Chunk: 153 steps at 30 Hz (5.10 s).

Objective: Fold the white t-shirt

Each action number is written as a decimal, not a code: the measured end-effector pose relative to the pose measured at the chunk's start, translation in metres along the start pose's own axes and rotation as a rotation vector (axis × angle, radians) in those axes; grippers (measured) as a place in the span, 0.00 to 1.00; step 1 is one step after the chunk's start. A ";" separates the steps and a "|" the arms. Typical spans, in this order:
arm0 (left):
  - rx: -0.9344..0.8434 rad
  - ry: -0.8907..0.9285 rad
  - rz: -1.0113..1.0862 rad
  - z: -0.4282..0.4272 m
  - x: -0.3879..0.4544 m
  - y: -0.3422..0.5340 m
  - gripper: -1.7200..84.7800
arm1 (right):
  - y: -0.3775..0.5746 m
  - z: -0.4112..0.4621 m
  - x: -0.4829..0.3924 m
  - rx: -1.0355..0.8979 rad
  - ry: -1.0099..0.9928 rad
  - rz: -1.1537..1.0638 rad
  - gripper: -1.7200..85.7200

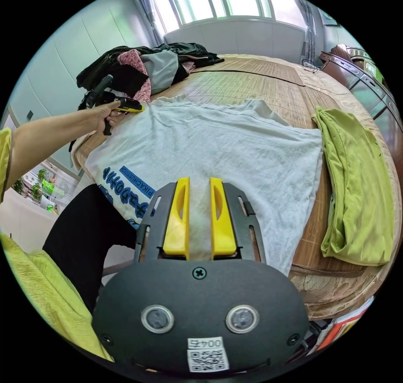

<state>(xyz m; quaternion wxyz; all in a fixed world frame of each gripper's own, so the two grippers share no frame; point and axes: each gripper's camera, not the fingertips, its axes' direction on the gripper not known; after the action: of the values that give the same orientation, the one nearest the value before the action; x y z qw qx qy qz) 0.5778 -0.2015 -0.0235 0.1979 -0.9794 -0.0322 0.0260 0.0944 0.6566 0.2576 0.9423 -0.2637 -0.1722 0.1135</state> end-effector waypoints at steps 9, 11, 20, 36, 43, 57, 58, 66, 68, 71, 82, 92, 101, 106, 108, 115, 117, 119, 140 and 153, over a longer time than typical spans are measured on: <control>-0.049 0.286 0.686 -0.034 0.231 0.066 0.02 | 0.002 -0.007 -0.020 0.040 -0.008 -0.047 0.13; -0.169 0.254 0.844 -0.015 0.295 0.098 0.02 | 0.002 -0.008 -0.021 0.026 0.004 -0.039 0.13; -0.152 0.213 0.787 -0.081 0.293 0.169 0.02 | 0.004 -0.015 -0.021 0.013 -0.026 0.012 0.09; -0.052 -0.003 0.418 -0.275 0.022 0.333 0.02 | 0.043 -0.061 -0.061 -0.088 0.144 0.100 0.07; -0.065 0.025 0.393 -0.300 -0.030 0.342 0.02 | 0.041 -0.067 -0.062 -0.137 0.278 0.115 0.07; 0.037 0.424 0.185 -0.443 -0.188 0.340 0.04 | 0.082 -0.230 0.059 0.142 -0.161 0.372 0.14; 0.048 0.463 0.135 -0.458 -0.218 0.344 0.05 | 0.097 -0.244 0.081 0.174 -0.242 0.431 0.16; 0.090 0.596 -0.166 -0.508 -0.370 0.374 0.12 | 0.186 -0.257 0.183 0.216 -0.509 0.809 0.20; 0.084 0.614 -0.187 -0.515 -0.381 0.369 0.13 | 0.194 -0.254 0.193 0.214 -0.526 0.846 0.20; 0.094 0.611 -0.187 -0.526 -0.387 0.360 0.14 | 0.197 -0.254 0.205 0.208 -0.523 0.870 0.20; 0.093 0.556 -0.191 -0.574 -0.424 0.341 0.15 | 0.194 -0.283 0.256 0.223 -0.511 0.936 0.21; 0.075 0.517 -0.188 -0.608 -0.450 0.329 0.14 | 0.158 -0.294 0.252 0.102 -0.484 0.751 0.21; 0.059 0.523 -0.177 -0.626 -0.468 0.319 0.15 | 0.138 -0.301 0.256 -0.010 -0.421 0.719 0.11; 0.066 0.535 -0.229 -0.633 -0.494 0.320 0.16 | 0.133 -0.314 0.263 -0.011 -0.498 0.761 0.07; 0.065 0.564 -0.248 -0.632 -0.500 0.319 0.16 | 0.130 -0.320 0.264 0.010 -0.550 0.784 0.06; 0.088 0.634 -0.308 -0.618 -0.502 0.322 0.16 | 0.120 -0.342 0.270 0.135 -0.739 0.825 0.06; 0.115 0.679 -0.320 -0.615 -0.501 0.322 0.16 | 0.117 -0.346 0.270 0.132 -0.745 0.814 0.06; 0.128 0.700 -0.307 -0.610 -0.495 0.318 0.16 | 0.116 -0.348 0.271 0.127 -0.738 0.808 0.06; 0.031 0.601 -0.250 -0.531 -0.437 0.317 0.05 | 0.125 -0.344 0.297 -0.057 -0.407 0.791 0.05; 0.068 0.590 -0.251 -0.474 -0.359 0.345 0.05 | 0.123 -0.331 0.324 0.022 -0.596 0.816 0.11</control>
<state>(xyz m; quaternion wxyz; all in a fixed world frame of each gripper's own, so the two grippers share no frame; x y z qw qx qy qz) 0.2689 -0.7281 0.2923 0.2328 -0.9259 -0.0933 -0.2826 0.5028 0.7066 0.0123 0.7338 -0.2554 -0.3155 0.5448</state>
